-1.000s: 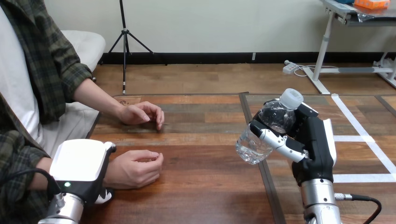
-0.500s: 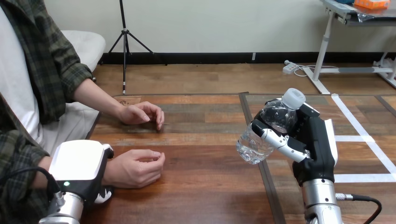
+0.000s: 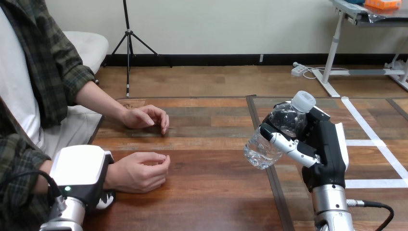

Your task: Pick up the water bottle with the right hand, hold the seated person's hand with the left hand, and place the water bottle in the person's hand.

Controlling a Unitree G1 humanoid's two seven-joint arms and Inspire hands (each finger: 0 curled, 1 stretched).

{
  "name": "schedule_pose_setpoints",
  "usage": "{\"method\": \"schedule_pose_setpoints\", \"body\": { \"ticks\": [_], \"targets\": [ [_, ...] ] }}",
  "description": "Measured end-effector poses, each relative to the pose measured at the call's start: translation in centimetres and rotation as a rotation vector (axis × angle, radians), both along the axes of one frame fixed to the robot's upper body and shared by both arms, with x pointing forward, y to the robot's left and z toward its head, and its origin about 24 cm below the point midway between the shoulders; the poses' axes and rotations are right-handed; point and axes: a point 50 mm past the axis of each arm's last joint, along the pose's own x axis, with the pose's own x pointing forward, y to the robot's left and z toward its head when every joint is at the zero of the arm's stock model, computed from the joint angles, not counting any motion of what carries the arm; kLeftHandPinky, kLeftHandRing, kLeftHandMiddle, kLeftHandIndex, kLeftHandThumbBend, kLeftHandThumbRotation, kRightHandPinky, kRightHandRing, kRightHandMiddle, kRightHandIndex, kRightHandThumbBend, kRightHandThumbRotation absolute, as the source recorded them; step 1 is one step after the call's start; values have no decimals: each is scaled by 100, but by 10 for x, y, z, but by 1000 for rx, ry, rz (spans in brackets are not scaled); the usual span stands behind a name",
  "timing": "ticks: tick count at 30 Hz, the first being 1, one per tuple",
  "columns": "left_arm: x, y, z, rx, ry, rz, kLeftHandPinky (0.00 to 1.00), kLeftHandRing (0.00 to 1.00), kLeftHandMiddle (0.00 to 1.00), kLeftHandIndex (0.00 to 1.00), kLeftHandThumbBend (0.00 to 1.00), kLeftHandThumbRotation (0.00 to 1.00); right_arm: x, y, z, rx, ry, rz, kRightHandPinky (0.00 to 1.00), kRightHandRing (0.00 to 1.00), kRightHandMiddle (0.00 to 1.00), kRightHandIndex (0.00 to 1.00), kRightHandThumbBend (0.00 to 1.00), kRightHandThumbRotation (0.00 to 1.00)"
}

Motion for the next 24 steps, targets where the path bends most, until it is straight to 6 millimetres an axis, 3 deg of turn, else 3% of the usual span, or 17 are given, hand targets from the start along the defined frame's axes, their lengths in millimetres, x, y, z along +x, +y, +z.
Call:
{"method": "schedule_pose_setpoints", "body": {
  "ticks": [24],
  "targets": [
    [5,0,1,-4,32,54,42,48,54,59,79,0,0,-2,0,-1,0,-8,39,44,48,51,68,0]
  ]
}}
